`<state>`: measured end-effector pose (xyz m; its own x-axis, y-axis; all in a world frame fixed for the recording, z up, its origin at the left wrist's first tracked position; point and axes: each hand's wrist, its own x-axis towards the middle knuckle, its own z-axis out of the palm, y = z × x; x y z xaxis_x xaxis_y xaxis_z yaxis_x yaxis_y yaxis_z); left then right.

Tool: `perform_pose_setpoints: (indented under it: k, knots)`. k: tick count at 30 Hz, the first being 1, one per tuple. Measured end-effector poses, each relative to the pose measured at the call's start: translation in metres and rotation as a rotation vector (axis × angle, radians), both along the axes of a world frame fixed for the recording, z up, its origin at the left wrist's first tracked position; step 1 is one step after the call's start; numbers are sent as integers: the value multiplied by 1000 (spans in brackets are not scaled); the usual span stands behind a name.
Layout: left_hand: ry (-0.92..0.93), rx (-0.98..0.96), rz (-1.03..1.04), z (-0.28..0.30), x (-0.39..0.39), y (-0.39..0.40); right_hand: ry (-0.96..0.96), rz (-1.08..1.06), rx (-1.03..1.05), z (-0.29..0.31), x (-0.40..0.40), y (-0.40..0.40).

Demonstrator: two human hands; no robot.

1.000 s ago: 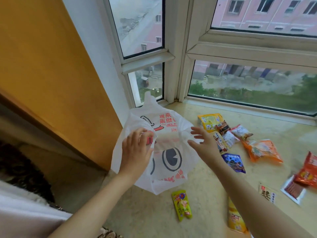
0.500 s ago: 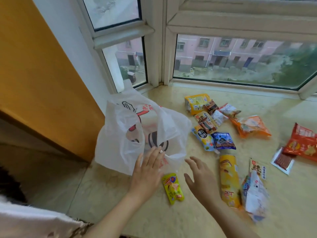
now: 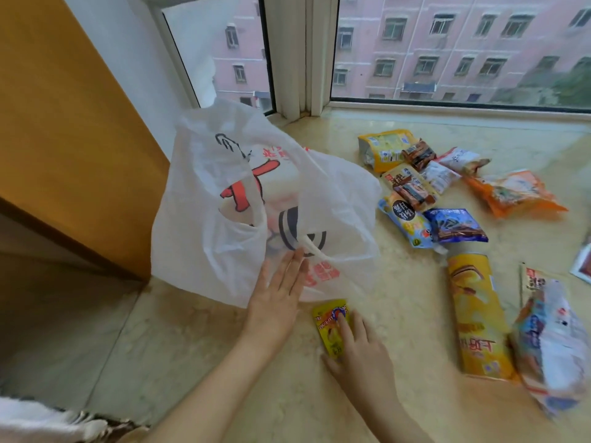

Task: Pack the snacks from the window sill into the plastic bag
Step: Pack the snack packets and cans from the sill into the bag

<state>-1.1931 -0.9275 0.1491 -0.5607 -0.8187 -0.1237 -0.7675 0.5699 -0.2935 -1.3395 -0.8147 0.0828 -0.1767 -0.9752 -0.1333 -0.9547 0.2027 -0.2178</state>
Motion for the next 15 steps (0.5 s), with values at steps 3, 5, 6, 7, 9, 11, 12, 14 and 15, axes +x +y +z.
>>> perform_pose_setpoints:
  k: [3, 5, 6, 7, 9, 11, 12, 14, 15]
  knots:
    - [-28, 37, 18, -4, 3, -9, -25, 7, -107, -4, 8, -5]
    - [-67, 32, 5, -4, 9, -11, -54, 10, -154, -4, 10, -6]
    - [-92, 33, -10, -3, 11, -11, -78, 5, -169, -3, 11, -5]
    - [-108, 38, -19, -3, 13, -11, -111, -7, -177, -3, 10, -5]
    - [-101, 50, -31, -2, 15, -10, -175, -41, -192, -2, 8, -5]
    - [-108, 38, -60, 0, 17, -10, -211, -42, -212, 4, 8, -3]
    - [-109, 32, -77, 3, 18, -10, -221, -23, -237, 11, 10, -1]
    - [-121, 28, -89, 6, 22, -10, -247, 4, -333, 32, 18, 5]
    - [-115, 38, -87, 7, 24, -10, -267, 1, -382, 45, 24, 7]
